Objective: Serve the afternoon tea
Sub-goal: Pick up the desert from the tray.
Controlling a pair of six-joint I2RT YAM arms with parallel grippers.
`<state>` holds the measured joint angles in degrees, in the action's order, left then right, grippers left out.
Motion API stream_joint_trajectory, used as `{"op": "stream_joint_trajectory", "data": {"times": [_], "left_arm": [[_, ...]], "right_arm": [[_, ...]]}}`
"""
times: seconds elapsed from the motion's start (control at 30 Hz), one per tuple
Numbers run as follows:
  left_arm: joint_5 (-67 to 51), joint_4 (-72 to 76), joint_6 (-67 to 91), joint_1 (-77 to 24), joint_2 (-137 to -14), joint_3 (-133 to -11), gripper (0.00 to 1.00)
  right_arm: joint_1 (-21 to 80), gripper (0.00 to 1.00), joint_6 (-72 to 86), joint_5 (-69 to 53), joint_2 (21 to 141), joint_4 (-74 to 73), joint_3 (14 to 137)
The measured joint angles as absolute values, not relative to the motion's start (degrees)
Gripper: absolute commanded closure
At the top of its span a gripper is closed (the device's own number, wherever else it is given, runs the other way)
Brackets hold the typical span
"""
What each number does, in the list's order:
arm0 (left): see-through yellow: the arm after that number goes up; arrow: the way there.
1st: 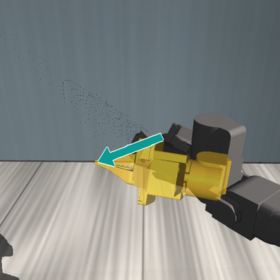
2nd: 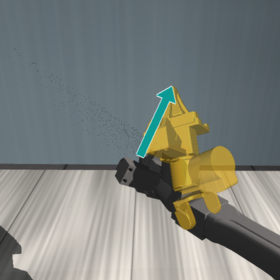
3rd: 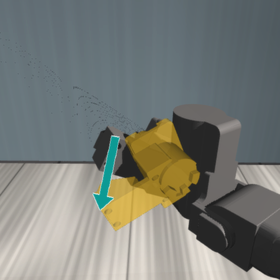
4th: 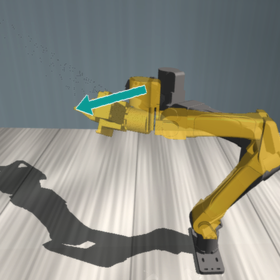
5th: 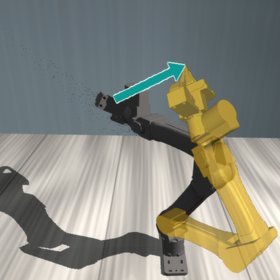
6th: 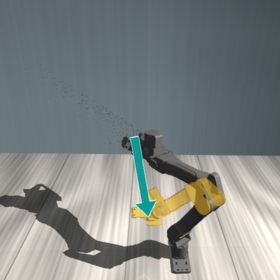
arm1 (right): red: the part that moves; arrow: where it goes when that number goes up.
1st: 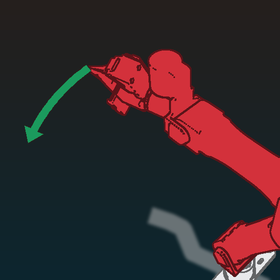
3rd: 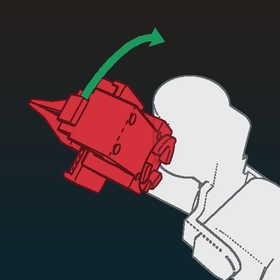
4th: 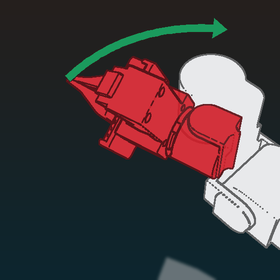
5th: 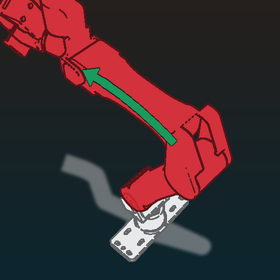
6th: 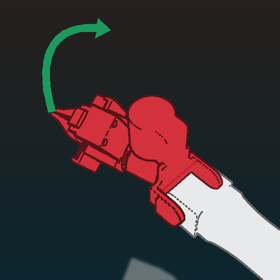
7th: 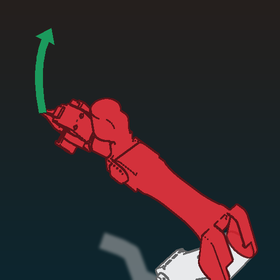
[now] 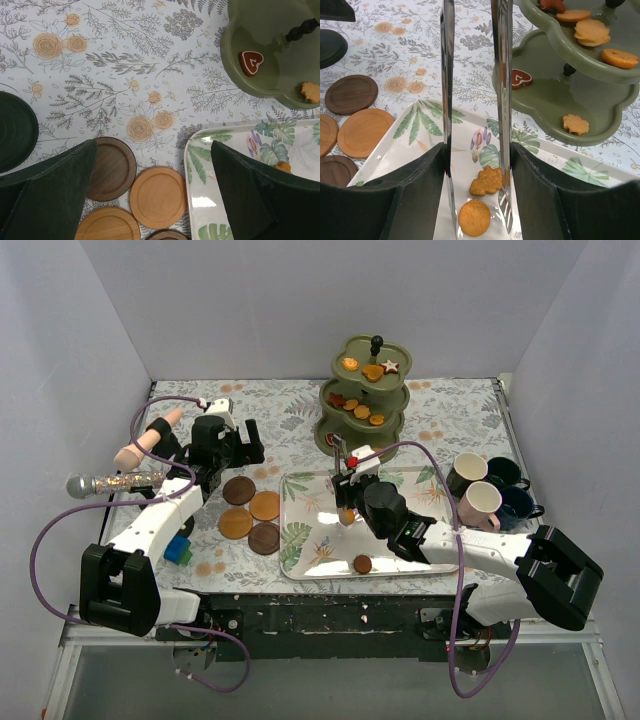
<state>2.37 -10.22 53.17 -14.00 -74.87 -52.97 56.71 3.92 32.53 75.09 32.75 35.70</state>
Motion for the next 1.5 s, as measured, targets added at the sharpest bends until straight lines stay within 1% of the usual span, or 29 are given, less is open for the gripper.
{"op": "stream_joint_trajectory", "data": {"times": [0.33, 0.7, 0.87, 1.0, 1.3, 1.5], "left_arm": [[2.3, -10.2, 53.2, -14.0, -74.9, -53.0, 0.02], [2.3, -10.2, 53.1, -14.0, -74.9, -53.0, 0.02], [2.3, -10.2, 53.2, -14.0, -74.9, -53.0, 0.02], [2.3, -10.2, 53.2, -14.0, -74.9, -53.0, 0.02], [2.3, -10.2, 53.2, -14.0, -74.9, -53.0, 0.02], [2.1, -10.2, 53.2, -14.0, -74.9, -53.0, 0.02]], "right_arm": [[57.5, 0.41, 4.2, 33.1, 75.5, 34.7, 34.0], [58.7, 0.51, 4.3, 34.0, 76.3, 35.9, 33.8], [59.0, 0.53, 4.3, 35.1, 76.3, 36.2, 33.4], [59.0, 0.53, 4.3, 36.3, 75.8, 36.1, 33.1], [59.0, 0.55, 2.4, 39.8, 70.5, 36.2, 32.8], [57.8, 0.55, -1.0, 40.6, 70.6, 39.0, 32.8]]}}
